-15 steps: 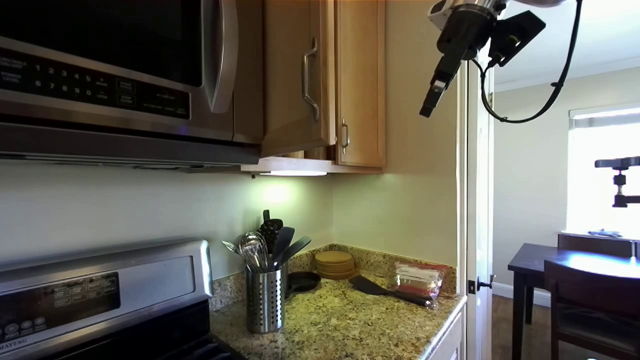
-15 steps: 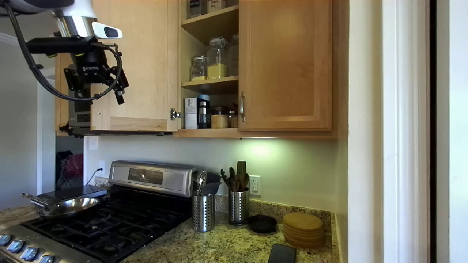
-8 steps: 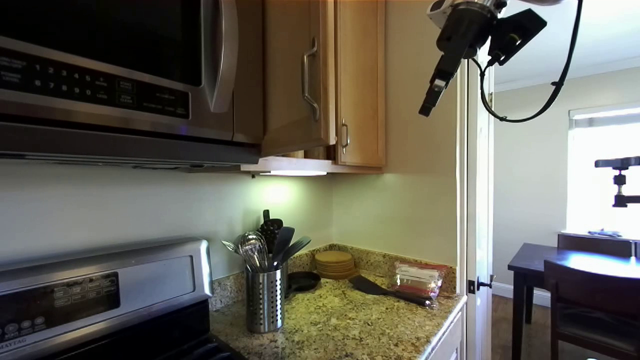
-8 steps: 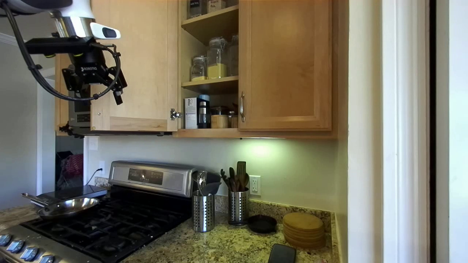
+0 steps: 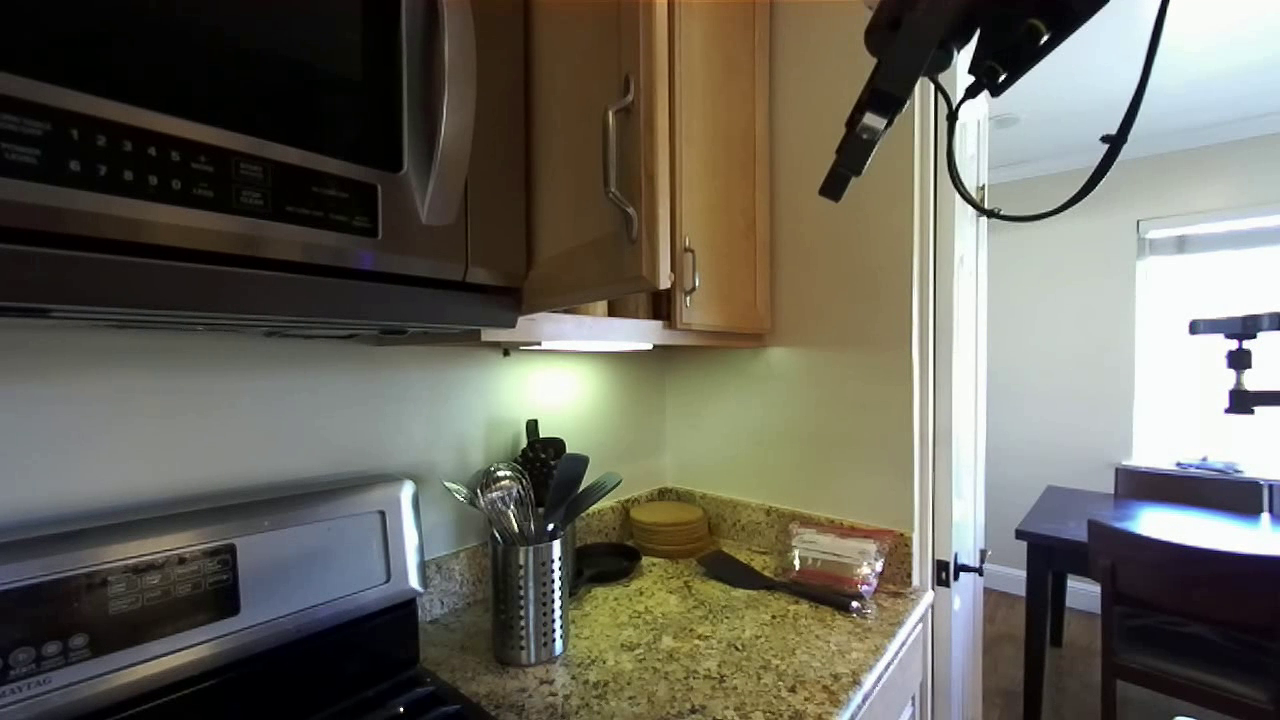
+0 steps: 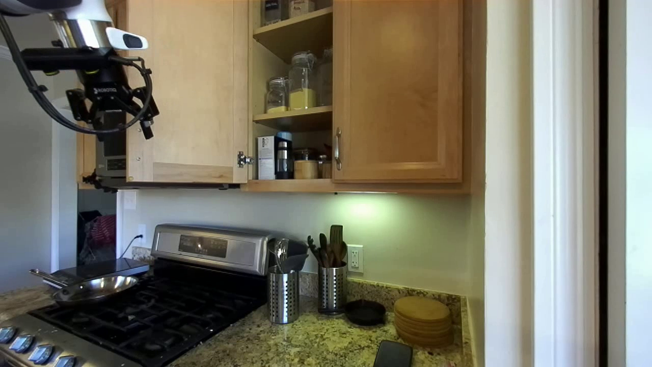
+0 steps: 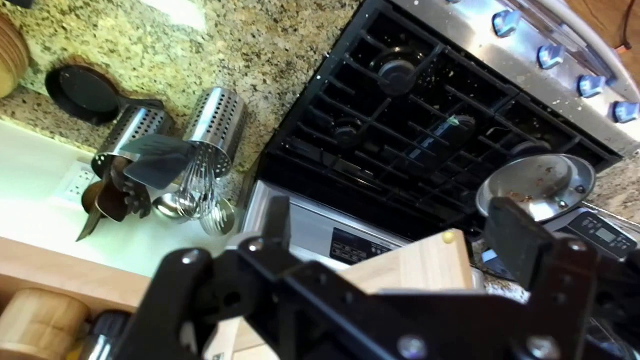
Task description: Close the left cabinet door
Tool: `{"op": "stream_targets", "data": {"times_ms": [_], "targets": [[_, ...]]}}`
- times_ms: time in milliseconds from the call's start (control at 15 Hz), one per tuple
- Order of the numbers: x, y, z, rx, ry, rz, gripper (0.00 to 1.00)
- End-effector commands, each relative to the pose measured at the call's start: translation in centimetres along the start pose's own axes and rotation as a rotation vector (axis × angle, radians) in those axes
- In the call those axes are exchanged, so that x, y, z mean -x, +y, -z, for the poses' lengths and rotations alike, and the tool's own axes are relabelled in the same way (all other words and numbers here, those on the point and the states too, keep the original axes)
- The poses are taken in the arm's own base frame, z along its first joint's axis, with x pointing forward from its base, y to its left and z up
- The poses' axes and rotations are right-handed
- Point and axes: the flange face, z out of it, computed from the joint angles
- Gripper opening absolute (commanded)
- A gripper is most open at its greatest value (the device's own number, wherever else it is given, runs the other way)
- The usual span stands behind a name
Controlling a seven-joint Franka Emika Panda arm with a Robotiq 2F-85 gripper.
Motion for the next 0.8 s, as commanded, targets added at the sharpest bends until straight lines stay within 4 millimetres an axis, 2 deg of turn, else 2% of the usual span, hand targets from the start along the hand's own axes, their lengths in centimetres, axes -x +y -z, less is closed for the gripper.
{"op": "stream_targets", "data": {"times_ms": [0,200,600,733], "targets": [[-2.3,-3.9,0.8,-0.021,0.059,0.019,1.00],[-3.5,-6.2,0.7,-0.005,0.127,-0.004,1.00],[-6.2,-8.6,-2.2,-0.011,0.197,-0.033,1.00],[-7.0,-9.7,-2.5,-0.021,0.210,-0.028,1.00]]}}
